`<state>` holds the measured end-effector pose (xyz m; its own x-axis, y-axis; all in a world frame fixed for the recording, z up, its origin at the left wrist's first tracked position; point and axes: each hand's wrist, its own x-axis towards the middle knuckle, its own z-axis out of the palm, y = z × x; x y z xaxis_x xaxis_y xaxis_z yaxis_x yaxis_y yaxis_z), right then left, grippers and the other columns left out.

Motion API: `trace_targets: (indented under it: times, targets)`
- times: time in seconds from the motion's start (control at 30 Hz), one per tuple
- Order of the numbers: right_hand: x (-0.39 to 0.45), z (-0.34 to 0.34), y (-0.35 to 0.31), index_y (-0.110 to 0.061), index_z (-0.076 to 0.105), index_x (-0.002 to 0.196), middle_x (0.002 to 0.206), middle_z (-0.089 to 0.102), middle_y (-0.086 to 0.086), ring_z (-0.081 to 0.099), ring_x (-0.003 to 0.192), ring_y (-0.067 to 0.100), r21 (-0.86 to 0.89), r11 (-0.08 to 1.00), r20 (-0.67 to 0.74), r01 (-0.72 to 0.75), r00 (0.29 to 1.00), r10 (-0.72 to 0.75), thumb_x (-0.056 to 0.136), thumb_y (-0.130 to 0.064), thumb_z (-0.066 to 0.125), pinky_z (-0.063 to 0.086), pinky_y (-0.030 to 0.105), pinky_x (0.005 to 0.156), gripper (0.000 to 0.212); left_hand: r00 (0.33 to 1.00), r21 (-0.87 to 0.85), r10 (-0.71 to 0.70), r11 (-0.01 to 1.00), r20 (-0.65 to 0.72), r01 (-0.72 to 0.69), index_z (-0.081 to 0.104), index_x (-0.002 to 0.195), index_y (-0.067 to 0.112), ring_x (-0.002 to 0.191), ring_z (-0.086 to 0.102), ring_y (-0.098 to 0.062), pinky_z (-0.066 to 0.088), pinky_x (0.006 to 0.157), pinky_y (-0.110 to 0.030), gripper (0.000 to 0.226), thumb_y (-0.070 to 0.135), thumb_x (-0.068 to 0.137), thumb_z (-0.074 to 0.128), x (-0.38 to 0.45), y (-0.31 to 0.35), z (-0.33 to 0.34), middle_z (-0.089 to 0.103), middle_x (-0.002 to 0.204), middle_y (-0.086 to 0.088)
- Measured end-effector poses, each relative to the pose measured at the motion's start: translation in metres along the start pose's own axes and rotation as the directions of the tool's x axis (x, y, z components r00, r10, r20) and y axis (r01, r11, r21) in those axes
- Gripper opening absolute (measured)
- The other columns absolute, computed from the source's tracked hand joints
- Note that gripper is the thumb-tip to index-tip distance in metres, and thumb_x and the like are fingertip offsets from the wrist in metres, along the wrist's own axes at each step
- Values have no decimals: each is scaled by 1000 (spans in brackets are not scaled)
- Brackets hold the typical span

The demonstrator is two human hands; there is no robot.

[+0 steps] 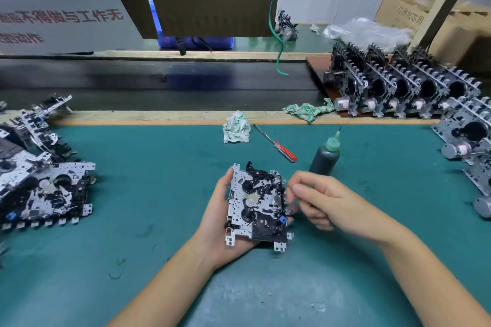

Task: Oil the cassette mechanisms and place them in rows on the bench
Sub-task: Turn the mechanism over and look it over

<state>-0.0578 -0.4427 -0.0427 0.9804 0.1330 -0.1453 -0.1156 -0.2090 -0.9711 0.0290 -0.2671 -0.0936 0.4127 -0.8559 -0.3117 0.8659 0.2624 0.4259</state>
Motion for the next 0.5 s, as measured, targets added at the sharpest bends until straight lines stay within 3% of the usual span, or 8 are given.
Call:
trace_targets:
  times: [0.07,0.17,0.23,0.37,0.5]
  targets:
    - [2,2,2,-9,51,80,54,42,-3,37,42,10,66,998,44,11,999,-14,93,-24,43,35,18,44,22,999,24,-20,999,-25,21,67,115,5,100,64,-32,47,96,-44,66,58,79,53,0,2,-1,63,121,-20]
    - [-3,0,5,-16,51,71,47,36,-4,22,38,7,169,977,31,-129,992,126,95,-25,43,21,14,36,26,999,72,-38,997,-39,40,65,118,3,103,63,-34,42,102,-46,70,59,77,55,1,4,0,60,125,-21]
    - [-5,-1,8,-17,55,69,44,30,-4,16,38,7,151,974,16,-166,986,166,93,-34,45,18,14,35,30,999,70,-33,997,-43,36,65,118,2,103,64,-34,42,101,-47,69,57,77,57,1,3,0,60,124,-21]
    - [-5,9,7,-12,56,71,49,45,0,36,36,9,85,983,40,-161,987,158,97,-26,43,33,18,37,33,999,45,-51,998,-12,52,70,110,3,103,65,-30,53,90,-41,65,58,81,52,0,3,0,64,119,-19]
    - [-4,14,8,-15,49,62,44,43,-2,24,35,7,78,966,7,-249,969,249,100,-24,41,19,14,37,40,998,95,-52,994,-17,54,62,123,3,115,59,-31,42,103,-43,70,58,80,53,-2,3,2,55,132,-21]
